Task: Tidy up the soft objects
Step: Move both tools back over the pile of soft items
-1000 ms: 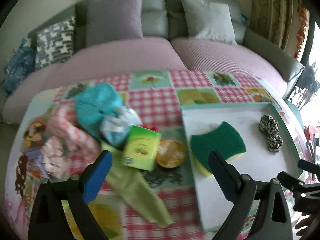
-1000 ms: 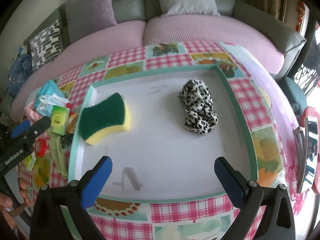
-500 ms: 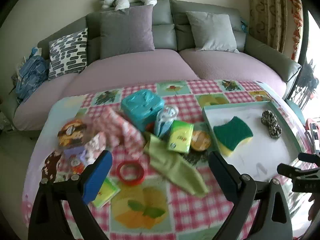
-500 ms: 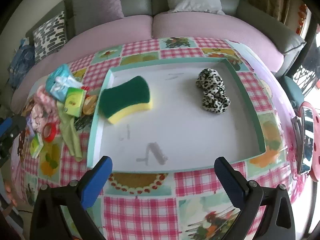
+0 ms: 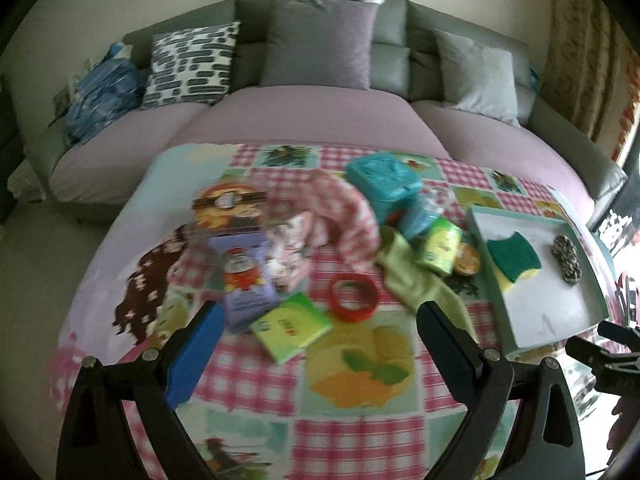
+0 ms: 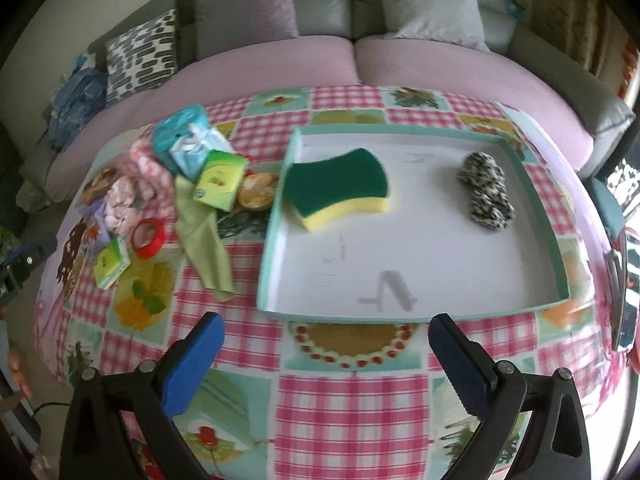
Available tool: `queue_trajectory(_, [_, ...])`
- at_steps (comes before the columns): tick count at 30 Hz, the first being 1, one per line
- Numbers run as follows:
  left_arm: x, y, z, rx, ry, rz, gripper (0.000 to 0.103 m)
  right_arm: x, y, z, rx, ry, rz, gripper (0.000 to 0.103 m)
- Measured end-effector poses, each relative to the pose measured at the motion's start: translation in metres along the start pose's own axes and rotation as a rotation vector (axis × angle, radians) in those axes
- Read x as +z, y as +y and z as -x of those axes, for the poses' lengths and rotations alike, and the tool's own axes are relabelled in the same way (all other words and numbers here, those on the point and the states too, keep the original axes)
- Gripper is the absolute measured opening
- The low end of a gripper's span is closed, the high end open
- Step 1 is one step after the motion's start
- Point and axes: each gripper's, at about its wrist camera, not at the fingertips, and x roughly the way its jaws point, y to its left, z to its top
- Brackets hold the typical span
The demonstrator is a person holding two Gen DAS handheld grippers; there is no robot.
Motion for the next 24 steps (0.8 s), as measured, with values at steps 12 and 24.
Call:
queue_trajectory(12, [-0.010, 0.088, -0.002, 0.038, 0.043, 0.128, 0.097, 0.008, 0.065, -0.011, 0.079, -0.005, 0.135, 0.103])
queue_trajectory(24, [-0.022, 0.106, -0.033, 0.004, 0.089, 0.140, 0.097, 0.019, 0.099, -0.048, 0.144, 0.030, 0.229, 0.103])
